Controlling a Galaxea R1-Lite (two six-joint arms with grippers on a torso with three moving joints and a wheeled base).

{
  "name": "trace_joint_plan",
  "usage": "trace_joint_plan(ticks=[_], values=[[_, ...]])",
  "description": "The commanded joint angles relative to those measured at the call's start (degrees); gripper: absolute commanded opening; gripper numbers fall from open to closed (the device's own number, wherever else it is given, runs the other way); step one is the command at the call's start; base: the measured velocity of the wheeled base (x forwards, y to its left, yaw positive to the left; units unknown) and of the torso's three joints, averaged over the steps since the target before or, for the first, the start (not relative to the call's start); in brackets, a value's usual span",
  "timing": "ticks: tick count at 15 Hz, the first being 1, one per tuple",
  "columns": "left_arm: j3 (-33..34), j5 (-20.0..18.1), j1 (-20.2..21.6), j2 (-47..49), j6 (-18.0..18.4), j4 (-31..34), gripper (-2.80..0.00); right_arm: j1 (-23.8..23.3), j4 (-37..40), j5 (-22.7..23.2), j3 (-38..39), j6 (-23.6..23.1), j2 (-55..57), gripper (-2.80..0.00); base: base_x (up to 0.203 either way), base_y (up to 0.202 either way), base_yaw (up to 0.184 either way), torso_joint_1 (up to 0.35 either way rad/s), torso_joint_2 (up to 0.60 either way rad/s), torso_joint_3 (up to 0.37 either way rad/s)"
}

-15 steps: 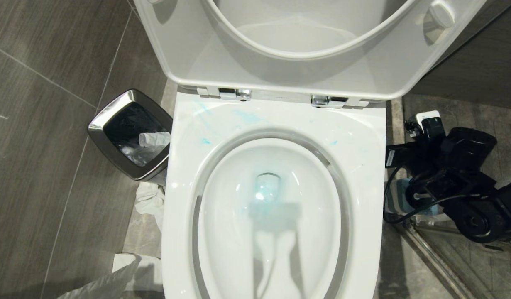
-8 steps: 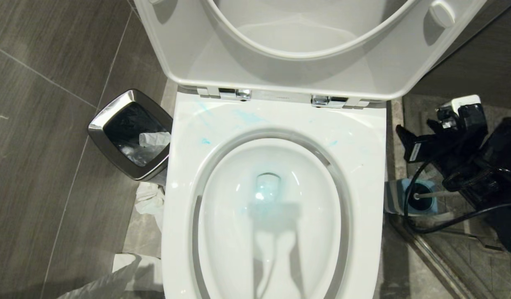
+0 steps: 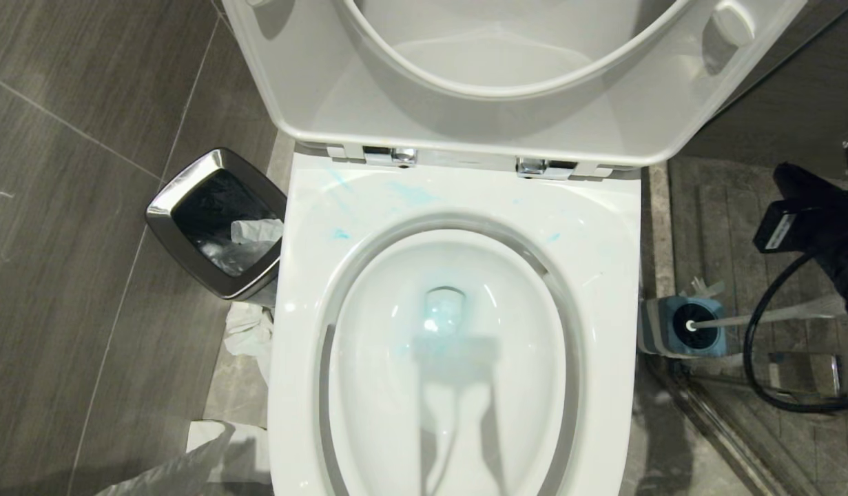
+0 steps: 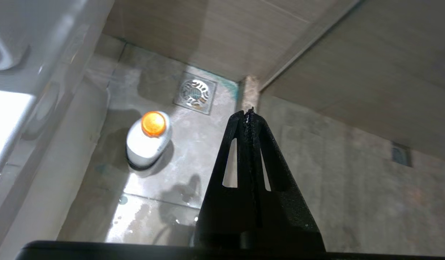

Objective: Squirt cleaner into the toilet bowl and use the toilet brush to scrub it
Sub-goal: Scrub the toilet bowl

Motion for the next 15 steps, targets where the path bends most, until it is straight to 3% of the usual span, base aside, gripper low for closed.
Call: trace_joint_plan(ticks=[1, 6, 10, 12, 13, 15], values=[[0.4, 0.0, 0.0, 0.0, 0.1, 0.0, -2.8, 0.0, 0.3, -0.2, 2.7, -0.2, -6.1, -2.8, 0.0, 0.0, 0.0, 0.0, 0.0, 0.0], [0.4, 0.0, 0.0, 0.0, 0.0, 0.0, -2.8, -0.2, 2.9, -0.2, 5.8, -0.6, -13.6, -2.8, 0.0, 0.0, 0.0, 0.0, 0.0, 0.0], [0.4, 0.0, 0.0, 0.0, 0.0, 0.0, -2.8, 0.1, 3.0, 0.0, 7.0, -3.1, -13.2, -2.8, 0.0, 0.0, 0.0, 0.0, 0.0, 0.0], [0.4, 0.0, 0.0, 0.0, 0.0, 0.0, -2.8, 0.4, 8.6, 0.7, 7.9, -3.5, -14.7, -2.8, 0.0, 0.0, 0.0, 0.0, 0.0, 0.0], [0.4, 0.0, 0.0, 0.0, 0.1, 0.0, -2.8, 0.2, 14.8, 3.1, 7.7, -3.3, -17.5, -2.8, 0.0, 0.0, 0.0, 0.0, 0.0, 0.0], [0.4, 0.0, 0.0, 0.0, 0.1, 0.0, -2.8, -1.2, 29.5, 14.7, 7.0, -2.1, -25.5, -2.8, 0.0, 0.0, 0.0, 0.0, 0.0, 0.0]])
